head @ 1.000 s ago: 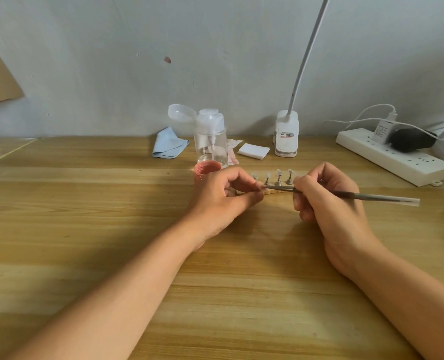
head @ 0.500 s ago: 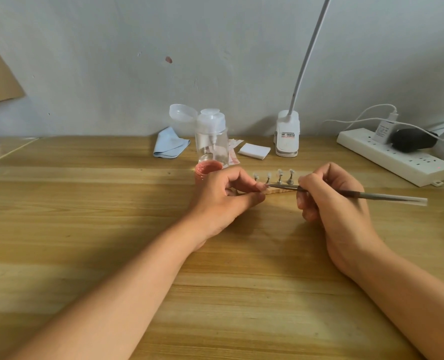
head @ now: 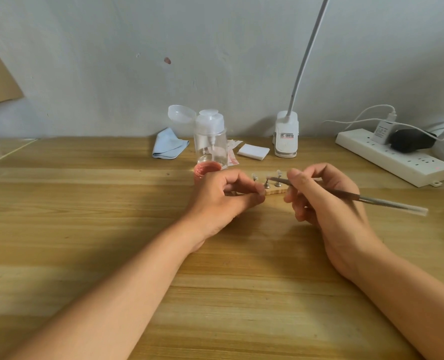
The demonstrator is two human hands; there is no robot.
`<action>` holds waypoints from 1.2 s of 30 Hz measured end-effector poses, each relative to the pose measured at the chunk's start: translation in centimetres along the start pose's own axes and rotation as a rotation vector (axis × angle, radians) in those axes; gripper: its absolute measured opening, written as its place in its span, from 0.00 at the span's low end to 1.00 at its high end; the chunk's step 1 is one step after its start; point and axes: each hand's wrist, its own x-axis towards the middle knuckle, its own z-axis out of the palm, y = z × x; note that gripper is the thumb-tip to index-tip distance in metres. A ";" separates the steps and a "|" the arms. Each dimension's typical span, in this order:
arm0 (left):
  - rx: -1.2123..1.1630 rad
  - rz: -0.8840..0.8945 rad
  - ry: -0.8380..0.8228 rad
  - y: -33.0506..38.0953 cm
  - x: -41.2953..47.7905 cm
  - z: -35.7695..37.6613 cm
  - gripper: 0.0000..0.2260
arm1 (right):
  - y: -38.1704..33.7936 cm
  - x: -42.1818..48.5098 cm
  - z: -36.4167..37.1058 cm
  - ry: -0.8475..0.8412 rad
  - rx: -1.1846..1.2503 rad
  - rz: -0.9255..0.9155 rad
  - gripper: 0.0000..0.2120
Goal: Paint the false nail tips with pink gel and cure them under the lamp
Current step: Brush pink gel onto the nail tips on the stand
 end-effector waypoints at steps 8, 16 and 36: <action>-0.007 0.004 -0.014 -0.1 0.0 0.0 0.07 | 0.3 0.2 0.0 0.027 -0.017 0.040 0.12; -0.002 0.015 -0.007 -0.2 0.1 0.1 0.07 | 0.3 0.2 0.1 -0.001 -0.038 0.025 0.11; 0.049 0.004 -0.017 0.1 -0.1 0.0 0.07 | 0.4 0.2 0.2 -0.036 -0.060 0.000 0.06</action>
